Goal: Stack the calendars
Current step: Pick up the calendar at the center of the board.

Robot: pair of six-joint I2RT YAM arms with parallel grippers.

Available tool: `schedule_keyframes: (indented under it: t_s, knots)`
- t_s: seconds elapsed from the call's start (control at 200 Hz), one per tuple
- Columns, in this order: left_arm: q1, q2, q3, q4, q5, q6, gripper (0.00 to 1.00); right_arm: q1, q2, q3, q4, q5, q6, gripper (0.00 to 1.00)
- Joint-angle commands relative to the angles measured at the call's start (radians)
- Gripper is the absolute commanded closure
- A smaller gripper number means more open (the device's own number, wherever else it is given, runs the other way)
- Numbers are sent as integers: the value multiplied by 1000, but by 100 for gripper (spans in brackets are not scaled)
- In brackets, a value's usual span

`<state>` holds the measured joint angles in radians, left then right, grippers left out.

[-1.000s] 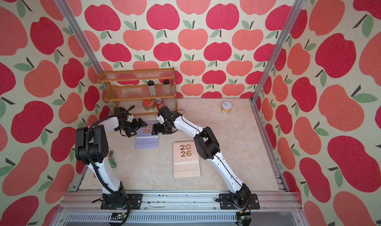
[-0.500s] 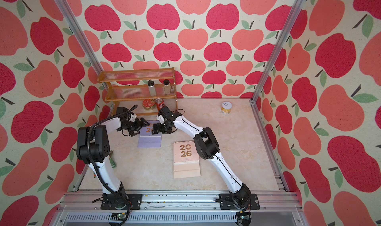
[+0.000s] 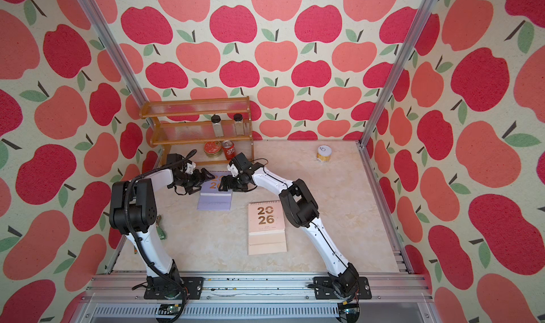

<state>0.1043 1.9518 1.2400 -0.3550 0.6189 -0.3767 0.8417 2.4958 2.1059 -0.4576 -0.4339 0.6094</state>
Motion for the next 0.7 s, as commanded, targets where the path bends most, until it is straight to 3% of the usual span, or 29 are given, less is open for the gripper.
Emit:
schedule_keyframes:
  t_s: [0.0, 0.23, 0.695]
  knots:
    - [-17, 60, -56, -62, 22, -13, 9, 7, -81, -43, 135, -70, 31, 19]
    - [-3, 55, -69, -51, 36, -17, 10, 7, -145, -150, 269, -92, 56, 21]
    - [0, 38, -79, -41, 51, -18, 10, 7, -170, -205, 337, -106, 96, 30]
